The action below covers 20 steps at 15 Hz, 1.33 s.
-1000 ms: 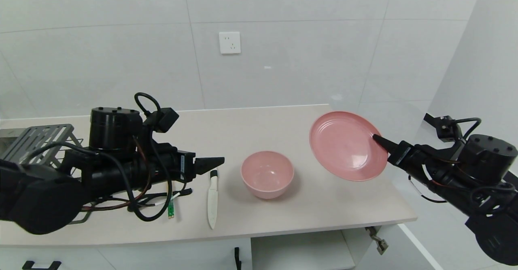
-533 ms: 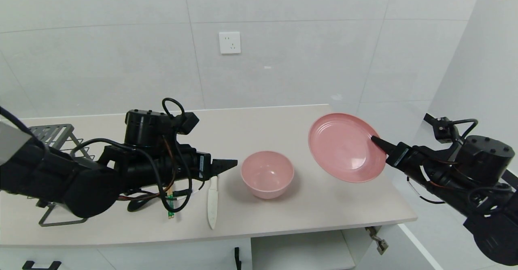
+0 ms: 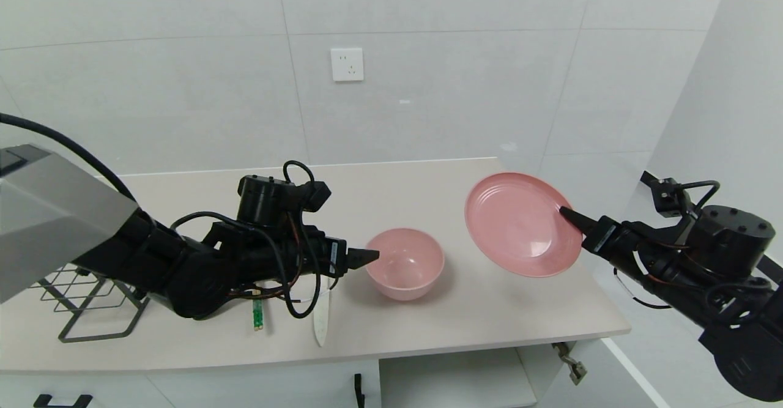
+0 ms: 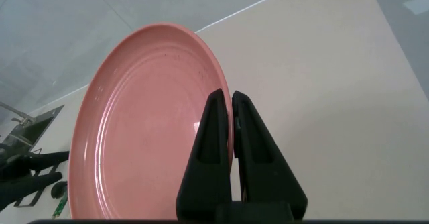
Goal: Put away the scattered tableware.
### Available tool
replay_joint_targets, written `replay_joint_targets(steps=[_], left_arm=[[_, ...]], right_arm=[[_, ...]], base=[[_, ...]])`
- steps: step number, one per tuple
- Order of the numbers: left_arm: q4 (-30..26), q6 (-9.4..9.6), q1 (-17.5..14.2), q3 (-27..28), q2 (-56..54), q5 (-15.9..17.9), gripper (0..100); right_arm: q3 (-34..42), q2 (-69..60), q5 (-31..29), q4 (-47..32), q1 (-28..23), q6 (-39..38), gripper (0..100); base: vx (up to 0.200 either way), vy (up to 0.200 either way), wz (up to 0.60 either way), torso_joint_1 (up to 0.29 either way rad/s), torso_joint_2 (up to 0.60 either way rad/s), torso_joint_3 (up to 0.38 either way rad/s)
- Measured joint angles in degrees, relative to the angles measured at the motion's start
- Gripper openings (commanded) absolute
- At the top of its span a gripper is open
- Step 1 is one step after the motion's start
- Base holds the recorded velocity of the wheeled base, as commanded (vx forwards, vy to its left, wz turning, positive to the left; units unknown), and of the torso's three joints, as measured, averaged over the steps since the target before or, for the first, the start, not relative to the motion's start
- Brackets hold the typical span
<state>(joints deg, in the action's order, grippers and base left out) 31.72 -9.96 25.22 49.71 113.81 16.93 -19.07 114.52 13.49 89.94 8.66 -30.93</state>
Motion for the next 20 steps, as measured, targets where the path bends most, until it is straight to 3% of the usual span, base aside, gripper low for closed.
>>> replay_joint_targets(steps=[10,20], left_arm=[[-3.15,-0.24,0.93,8.58,8.44,-3.47,100],[-4.06,-0.63,2.52,14.35,14.99,-3.63,100]], right_arm=[[0.11,0.0,0.05,-0.02,0.1,0.09,0],[0.09,0.0,0.02,-0.02,0.13,0.09,0]], base=[[0.0,0.0,0.0,0.0,0.0,0.0],[0.0,0.0,0.0,0.0,0.0,0.0]])
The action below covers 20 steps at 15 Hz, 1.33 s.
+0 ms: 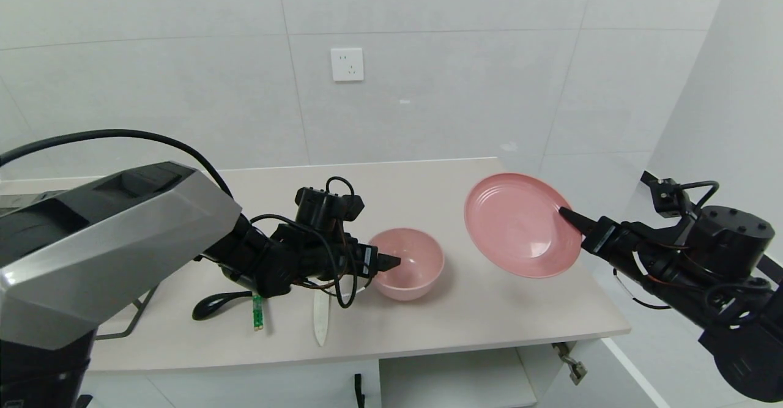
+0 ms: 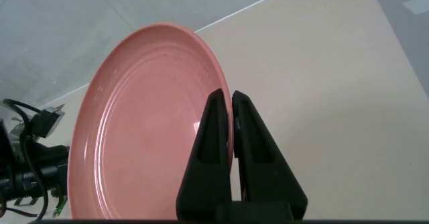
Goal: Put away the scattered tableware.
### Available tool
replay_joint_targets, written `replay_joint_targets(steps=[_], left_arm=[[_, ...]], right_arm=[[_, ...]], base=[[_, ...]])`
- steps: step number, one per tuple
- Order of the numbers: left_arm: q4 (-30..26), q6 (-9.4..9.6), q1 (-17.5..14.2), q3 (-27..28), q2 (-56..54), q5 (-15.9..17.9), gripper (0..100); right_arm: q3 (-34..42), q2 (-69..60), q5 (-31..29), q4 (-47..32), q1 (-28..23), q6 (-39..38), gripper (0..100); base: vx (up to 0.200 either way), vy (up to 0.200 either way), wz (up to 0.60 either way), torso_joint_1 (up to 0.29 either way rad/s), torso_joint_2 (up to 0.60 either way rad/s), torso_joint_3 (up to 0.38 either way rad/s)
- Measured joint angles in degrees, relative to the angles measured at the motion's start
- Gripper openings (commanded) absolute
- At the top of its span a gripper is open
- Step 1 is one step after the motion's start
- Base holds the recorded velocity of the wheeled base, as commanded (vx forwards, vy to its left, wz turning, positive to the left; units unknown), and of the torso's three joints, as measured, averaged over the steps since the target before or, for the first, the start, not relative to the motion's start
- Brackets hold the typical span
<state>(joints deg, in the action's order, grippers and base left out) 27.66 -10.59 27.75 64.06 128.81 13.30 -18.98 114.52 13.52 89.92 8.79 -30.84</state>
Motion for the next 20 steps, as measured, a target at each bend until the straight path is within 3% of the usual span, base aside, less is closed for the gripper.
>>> replay_joint_targets(steps=[1,8,10,13,20], left_arm=[[-0.22,0.0,0.0,0.0,0.28,-0.09,0],[-0.27,0.09,0.12,0.32,0.33,-0.69,0],[-0.27,0.06,-0.16,0.32,-1.52,-2.46,0],[-0.49,-1.19,-1.29,-0.59,-6.53,-2.94,0],[-0.13,-1.8,-2.67,-13.08,-23.84,-1.43,0]], right_arm=[[0.0,0.0,0.0,0.02,0.05,0.0,0],[0.2,-0.13,-0.02,0.0,0.07,0.13,0],[0.02,-0.11,-0.02,0.02,0.39,0.52,0],[-0.41,-0.29,0.0,0.0,1.76,0.66,0],[-1.33,-3.55,0.2,0.05,2.43,0.62,0]], base=[[0.0,0.0,0.0,0.0,0.0,0.0],[0.0,0.0,0.0,0.0,0.0,0.0],[0.0,0.0,0.0,0.0,0.0,0.0],[0.0,0.0,0.0,0.0,0.0,0.0],[0.0,0.0,0.0,0.0,0.0,0.0]])
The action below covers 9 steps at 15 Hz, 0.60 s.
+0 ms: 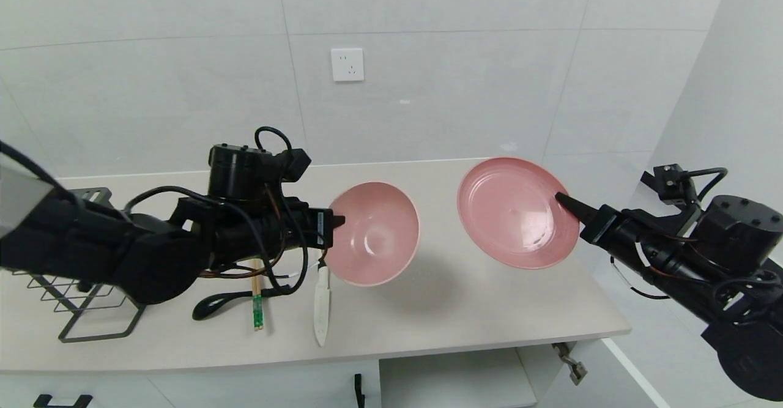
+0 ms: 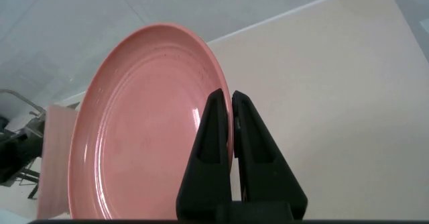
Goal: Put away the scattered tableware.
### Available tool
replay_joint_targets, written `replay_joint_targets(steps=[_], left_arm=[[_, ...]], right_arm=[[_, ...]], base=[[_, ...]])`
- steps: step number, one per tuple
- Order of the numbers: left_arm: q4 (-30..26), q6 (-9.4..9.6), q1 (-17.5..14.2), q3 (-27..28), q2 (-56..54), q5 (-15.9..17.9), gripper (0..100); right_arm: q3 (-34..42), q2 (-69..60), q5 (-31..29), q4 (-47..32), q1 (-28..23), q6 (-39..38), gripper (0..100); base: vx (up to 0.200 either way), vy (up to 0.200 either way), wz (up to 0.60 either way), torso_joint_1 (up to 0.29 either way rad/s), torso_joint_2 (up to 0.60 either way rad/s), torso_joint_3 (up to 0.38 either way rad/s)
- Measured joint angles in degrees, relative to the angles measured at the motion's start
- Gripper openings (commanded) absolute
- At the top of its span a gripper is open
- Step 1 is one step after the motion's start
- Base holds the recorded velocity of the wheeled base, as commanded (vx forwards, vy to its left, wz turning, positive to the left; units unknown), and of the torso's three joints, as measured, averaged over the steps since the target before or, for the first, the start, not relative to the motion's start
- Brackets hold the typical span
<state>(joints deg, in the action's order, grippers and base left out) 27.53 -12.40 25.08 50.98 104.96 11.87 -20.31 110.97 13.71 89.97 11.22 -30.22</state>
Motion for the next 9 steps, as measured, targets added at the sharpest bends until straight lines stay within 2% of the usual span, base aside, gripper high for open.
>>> replay_joint_targets(steps=[4,6,9], left_arm=[[1.58,-0.02,-2.8,-7.11,-11.22,1.07,0],[3.34,-0.05,-4.46,-13.03,-16.46,3.86,0],[12.9,0.37,-5.4,-22.87,-22.49,5.34,0]], right_arm=[[-0.02,-1.93,0.07,-0.05,-0.39,0.0,0],[0.33,-2.73,0.05,-0.02,-0.3,0.04,0],[0.05,-3.19,0.0,0.0,-0.37,0.09,0]], base=[[0.0,0.0,0.0,0.0,0.0,0.0],[0.0,0.0,0.0,0.0,0.0,0.0],[0.0,0.0,0.0,0.0,0.0,0.0]])
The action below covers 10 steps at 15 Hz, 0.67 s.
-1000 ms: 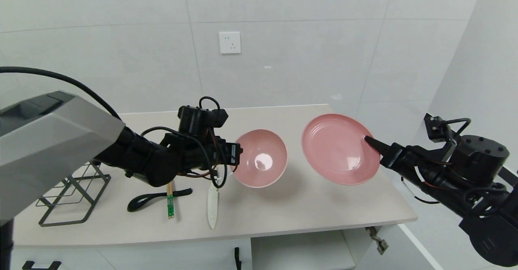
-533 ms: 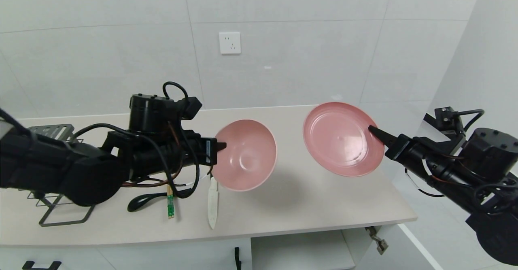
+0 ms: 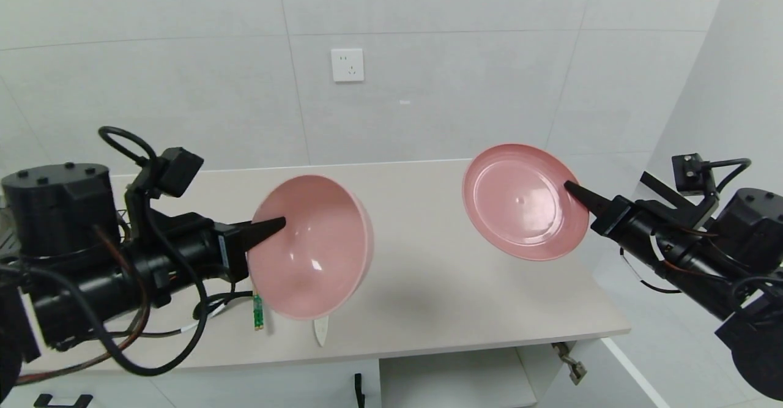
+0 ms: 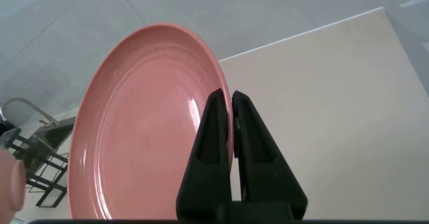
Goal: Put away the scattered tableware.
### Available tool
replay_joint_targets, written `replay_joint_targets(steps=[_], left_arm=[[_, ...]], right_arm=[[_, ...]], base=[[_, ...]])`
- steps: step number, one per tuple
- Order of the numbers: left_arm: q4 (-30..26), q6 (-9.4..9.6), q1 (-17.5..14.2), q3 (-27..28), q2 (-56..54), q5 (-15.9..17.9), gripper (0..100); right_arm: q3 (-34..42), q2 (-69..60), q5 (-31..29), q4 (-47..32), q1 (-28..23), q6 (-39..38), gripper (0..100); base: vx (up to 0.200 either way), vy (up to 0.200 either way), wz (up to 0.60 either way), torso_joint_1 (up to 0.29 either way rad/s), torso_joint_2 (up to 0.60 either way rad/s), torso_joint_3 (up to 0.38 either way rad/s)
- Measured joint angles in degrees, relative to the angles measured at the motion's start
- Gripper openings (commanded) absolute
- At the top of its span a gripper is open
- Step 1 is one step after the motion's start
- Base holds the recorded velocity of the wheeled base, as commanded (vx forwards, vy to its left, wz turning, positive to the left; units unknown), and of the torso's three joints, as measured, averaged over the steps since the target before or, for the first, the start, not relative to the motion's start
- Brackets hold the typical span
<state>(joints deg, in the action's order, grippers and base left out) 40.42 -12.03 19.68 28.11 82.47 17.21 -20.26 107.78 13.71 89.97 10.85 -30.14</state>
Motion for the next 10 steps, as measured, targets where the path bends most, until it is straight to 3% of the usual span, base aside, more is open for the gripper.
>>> replay_joint_targets(steps=[2,4,5,10], left_arm=[[4.75,0.62,-0.06,-6.49,-2.35,0.11,0],[9.25,5.41,-0.06,-13.57,-4.02,0.02,0],[12.35,6.12,-0.22,-15.6,-4.58,-0.17,0],[18.12,5.25,-3.97,-17.86,-5.68,0.09,0]], right_arm=[[-0.02,-0.12,-0.01,-0.02,-0.09,0.52,0],[0.23,-0.17,-0.2,-0.02,0.17,3.04,0],[0.54,-0.17,-0.28,-0.02,0.26,5.18,0],[0.95,-1.19,-2.77,-0.02,0.17,8.79,0]], base=[[0.0,0.0,0.0,0.0,0.0,0.0],[0.0,0.0,0.0,0.0,0.0,0.0],[0.0,0.0,0.0,0.0,0.0,0.0],[0.0,0.0,0.0,0.0,0.0,0.0]])
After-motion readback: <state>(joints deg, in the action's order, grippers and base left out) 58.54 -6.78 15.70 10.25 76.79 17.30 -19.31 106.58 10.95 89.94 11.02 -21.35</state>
